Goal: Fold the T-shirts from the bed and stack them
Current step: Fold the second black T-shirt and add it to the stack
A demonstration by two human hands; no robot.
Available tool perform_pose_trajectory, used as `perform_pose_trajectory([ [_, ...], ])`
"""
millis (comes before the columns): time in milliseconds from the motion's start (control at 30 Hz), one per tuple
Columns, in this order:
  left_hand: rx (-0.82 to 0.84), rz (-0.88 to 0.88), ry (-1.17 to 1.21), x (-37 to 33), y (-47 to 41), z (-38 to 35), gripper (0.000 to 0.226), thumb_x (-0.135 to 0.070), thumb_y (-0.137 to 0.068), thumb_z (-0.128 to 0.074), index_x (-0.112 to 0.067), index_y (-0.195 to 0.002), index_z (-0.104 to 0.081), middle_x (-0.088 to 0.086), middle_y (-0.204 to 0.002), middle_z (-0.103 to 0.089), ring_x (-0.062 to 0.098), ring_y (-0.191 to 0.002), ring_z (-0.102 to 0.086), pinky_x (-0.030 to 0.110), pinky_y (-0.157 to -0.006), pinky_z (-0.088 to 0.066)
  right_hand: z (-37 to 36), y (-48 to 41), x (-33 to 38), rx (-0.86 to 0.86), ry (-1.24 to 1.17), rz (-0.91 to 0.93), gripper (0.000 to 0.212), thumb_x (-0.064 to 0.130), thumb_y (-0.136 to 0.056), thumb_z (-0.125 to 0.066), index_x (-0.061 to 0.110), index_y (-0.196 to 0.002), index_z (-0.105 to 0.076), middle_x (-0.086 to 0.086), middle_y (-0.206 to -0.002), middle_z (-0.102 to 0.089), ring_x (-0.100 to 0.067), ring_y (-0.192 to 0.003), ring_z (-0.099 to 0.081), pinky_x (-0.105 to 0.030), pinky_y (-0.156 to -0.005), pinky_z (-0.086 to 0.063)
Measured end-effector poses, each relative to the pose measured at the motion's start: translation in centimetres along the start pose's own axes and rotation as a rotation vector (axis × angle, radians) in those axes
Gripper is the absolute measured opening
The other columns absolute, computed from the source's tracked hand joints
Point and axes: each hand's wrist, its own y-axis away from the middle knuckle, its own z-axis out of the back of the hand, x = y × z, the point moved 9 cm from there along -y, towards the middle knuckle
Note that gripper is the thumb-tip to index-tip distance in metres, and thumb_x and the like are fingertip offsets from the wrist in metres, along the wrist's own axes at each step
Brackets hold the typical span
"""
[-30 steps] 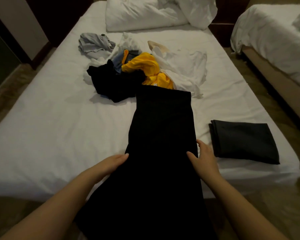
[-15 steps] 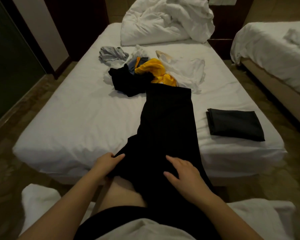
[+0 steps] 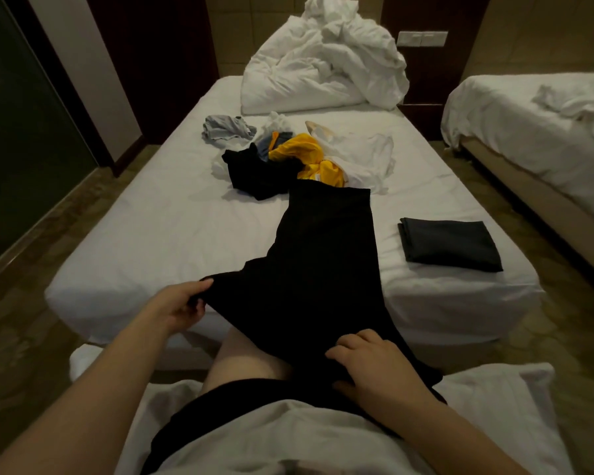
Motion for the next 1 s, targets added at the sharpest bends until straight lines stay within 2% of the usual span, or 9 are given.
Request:
perform_pose_trajectory([
  [133, -0.053, -0.054, -0.139, 1.6, -0.6, 1.1, 0.023, 0.004, -0.092, -0.049, -0.011, -0.075, -0.048, 0.005, -0.048, -0.054, 0.007, -0.030, -0.049, 0.010, -0.032, -0.036, 0.2, 0.0, -0.1, -0.081, 0.013, 0.006, 0.031, 0.037, -0.093, -0.045, 0.033, -0.122, -0.056, 0.012, -0.121, -0.054, -0.018, -0.113, -0.046, -0.034, -0.087, -0.041],
  [267, -0.050, 0.069, 0.011, 4.4, -0.6, 0.8, 0.018, -0.005, -0.094, -0.050, -0.007, -0.076, -0.049, 0.012, -0.060, -0.054, 0.018, -0.058, -0.050, 0.017, -0.033, -0.044, 0.6, 0.0, -0.2, -0.172, 0.051, -0.014, 0.014, 0.036, -0.069, -0.057, 0.038, -0.077, -0.069, 0.019, -0.074, -0.063, -0.008, -0.069, -0.061, -0.024, -0.055, -0.045],
  [367, -0.049, 0.015, 0.173, 3.9, 0.4, -0.1, 0.011, -0.001, -0.095, -0.046, -0.007, -0.087, -0.049, 0.011, -0.053, -0.057, 0.015, -0.045, -0.057, 0.016, -0.033, -0.044, 1.6, 0.3, 0.5, -0.268, 0.069, 0.018, 0.013, 0.034, -0.069, -0.054, 0.035, -0.069, -0.067, 0.018, -0.064, -0.061, -0.006, -0.062, -0.060, -0.024, -0.069, -0.036],
  [467, -0.120, -0.329, 0.057, -0.2, 1.5, 0.0, 0.032, 0.008, -0.092, -0.044, -0.017, -0.113, -0.048, 0.010, -0.076, -0.053, 0.017, -0.056, -0.058, 0.014, -0.041, -0.048, 2.4, 0.4, 1.2, -0.297, 0.043, 0.045, 0.010, 0.030, -0.064, -0.061, 0.034, -0.072, -0.066, 0.018, -0.070, -0.061, -0.006, -0.067, -0.060, -0.024, -0.073, -0.036],
  [567, -0.131, -0.552, -0.262, -3.2, 2.8, -2.3, 0.022, 0.004, -0.089, -0.051, -0.009, -0.104, -0.062, 0.008, -0.084, -0.060, 0.025, -0.082, -0.058, 0.024, -0.064, -0.052, 0.9, -0.2, 1.8, -0.077, 0.016, 0.068, 0.014, 0.031, -0.074, -0.055, 0.031, -0.085, -0.064, 0.013, -0.086, -0.060, -0.011, -0.083, -0.058, -0.027, -0.073, -0.044],
  [633, -0.114, -0.572, -0.442, -3.2, 3.3, -4.4, 0.022, -0.008, -0.085, -0.062, -0.012, -0.106, -0.062, 0.010, -0.103, -0.062, 0.028, -0.097, -0.059, 0.037, -0.082, -0.052, -0.3, -0.6, 2.3, 0.049, 0.029, 0.117, 0.022, 0.033, -0.088, -0.045, 0.028, -0.105, -0.057, 0.007, -0.107, -0.055, -0.016, -0.102, -0.050, -0.031, -0.084, -0.037],
  [700, -0.204, -0.586, -0.657, -2.7, 3.7, -5.3, 0.045, -0.018, -0.079, -0.070, -0.010, -0.120, -0.055, 0.010, -0.122, -0.051, 0.028, -0.107, -0.055, 0.038, -0.094, -0.047, 0.0, -1.1, 2.7, 0.066, -0.007, 0.109, 0.031, 0.040, -0.091, -0.044, 0.030, -0.120, -0.047, 0.007, -0.118, -0.050, -0.017, -0.111, -0.047, -0.031, -0.090, -0.035],
  [867, -0.348, -0.545, -0.783, -1.1, 4.6, -4.8, 0.058, -0.004, -0.078, -0.061, -0.001, -0.132, -0.040, 0.020, -0.135, -0.033, 0.037, -0.111, -0.048, 0.035, -0.097, -0.038, 0.2, -4.6, 4.0, 0.082, -0.003, 0.072, 0.077, 0.053, -0.085, -0.052, 0.023, -0.148, -0.018, 0.002, -0.149, -0.030, -0.022, -0.134, -0.030, -0.039, -0.109, -0.027],
  [1000, -0.327, -0.600, -0.793, -1.6, 4.7, -4.7, 0.061, -0.002, -0.080, -0.058, -0.003, -0.137, -0.035, 0.019, -0.140, -0.029, 0.036, -0.117, -0.046, 0.037, -0.100, -0.037, -2.5, -6.2, 5.4, 0.209, -0.009, 0.091, 0.075, 0.048, -0.091, -0.048, 0.018, -0.150, -0.013, -0.002, -0.155, -0.020, -0.029, -0.135, -0.029, -0.043, -0.109, -0.030],
])
